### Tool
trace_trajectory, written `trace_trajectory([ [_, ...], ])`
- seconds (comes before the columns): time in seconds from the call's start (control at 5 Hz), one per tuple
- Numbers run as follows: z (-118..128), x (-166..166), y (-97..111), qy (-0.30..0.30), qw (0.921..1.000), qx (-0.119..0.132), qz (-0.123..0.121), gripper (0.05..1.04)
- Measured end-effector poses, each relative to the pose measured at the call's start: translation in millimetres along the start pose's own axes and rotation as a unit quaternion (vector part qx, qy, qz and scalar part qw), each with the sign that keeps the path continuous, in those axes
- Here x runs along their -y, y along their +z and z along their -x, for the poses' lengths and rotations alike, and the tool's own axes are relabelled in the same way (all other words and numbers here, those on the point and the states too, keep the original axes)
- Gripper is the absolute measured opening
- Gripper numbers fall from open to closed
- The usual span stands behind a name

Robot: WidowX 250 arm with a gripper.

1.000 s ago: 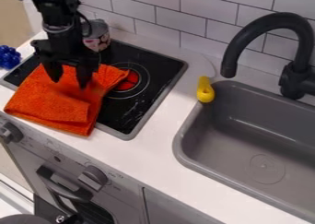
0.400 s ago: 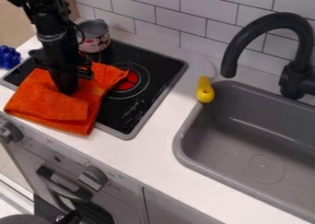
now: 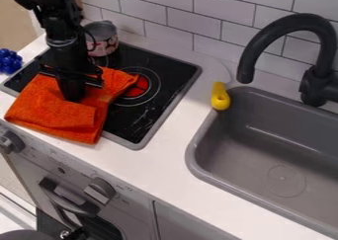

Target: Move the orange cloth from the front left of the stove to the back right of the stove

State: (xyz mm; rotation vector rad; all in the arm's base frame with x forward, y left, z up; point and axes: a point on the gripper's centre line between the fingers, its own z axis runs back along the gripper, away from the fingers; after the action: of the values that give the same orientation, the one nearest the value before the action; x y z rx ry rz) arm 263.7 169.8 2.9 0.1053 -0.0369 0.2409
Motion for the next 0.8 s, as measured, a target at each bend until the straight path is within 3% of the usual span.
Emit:
trace_trajectory([
  [0.4, 2.4, 27.1, 0.3, -0.038, 0.9990, -0.023, -0.011, 0.052],
  [0.8, -5.4, 78.8, 5.3, -0.056, 0.9981, 0.004, 0.025, 0.052],
])
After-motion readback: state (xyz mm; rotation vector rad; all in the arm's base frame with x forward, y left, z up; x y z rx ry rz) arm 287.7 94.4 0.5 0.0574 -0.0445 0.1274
